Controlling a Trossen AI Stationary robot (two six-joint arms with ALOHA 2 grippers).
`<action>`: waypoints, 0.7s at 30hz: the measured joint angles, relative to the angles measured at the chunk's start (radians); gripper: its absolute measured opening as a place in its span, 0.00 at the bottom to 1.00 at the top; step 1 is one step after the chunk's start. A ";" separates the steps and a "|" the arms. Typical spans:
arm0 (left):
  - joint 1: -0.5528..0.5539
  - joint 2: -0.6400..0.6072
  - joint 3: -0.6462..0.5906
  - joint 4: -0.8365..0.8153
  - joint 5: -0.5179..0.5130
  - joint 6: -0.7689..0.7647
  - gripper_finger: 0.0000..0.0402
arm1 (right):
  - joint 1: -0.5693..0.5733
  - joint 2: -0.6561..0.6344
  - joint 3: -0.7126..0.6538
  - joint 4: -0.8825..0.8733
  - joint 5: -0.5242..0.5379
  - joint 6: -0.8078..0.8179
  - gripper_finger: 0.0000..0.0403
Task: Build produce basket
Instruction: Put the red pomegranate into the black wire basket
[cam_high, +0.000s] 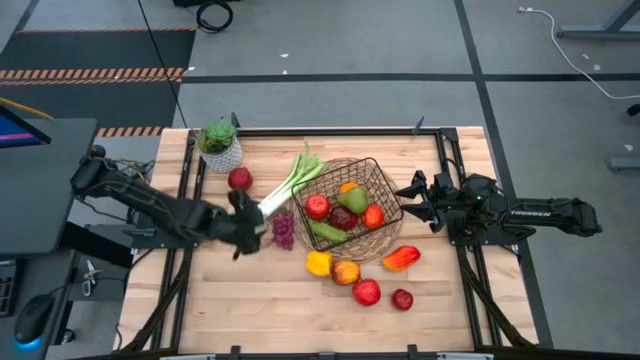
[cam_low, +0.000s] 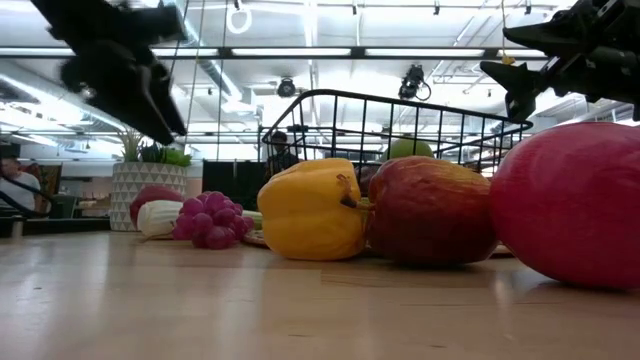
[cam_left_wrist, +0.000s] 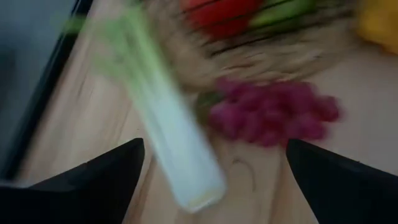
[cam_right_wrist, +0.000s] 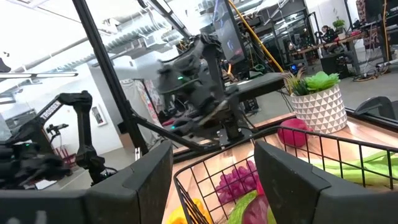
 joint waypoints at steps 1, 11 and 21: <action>0.043 -0.002 -0.002 -0.022 0.015 -0.045 1.00 | 0.000 0.000 0.000 0.000 0.000 0.000 0.57; 0.455 0.091 0.021 -0.056 0.134 0.033 1.00 | 0.000 0.000 0.000 0.000 0.000 0.000 0.57; 0.787 0.174 0.075 -0.082 0.282 0.186 1.00 | 0.000 0.000 0.000 0.000 0.000 0.000 0.57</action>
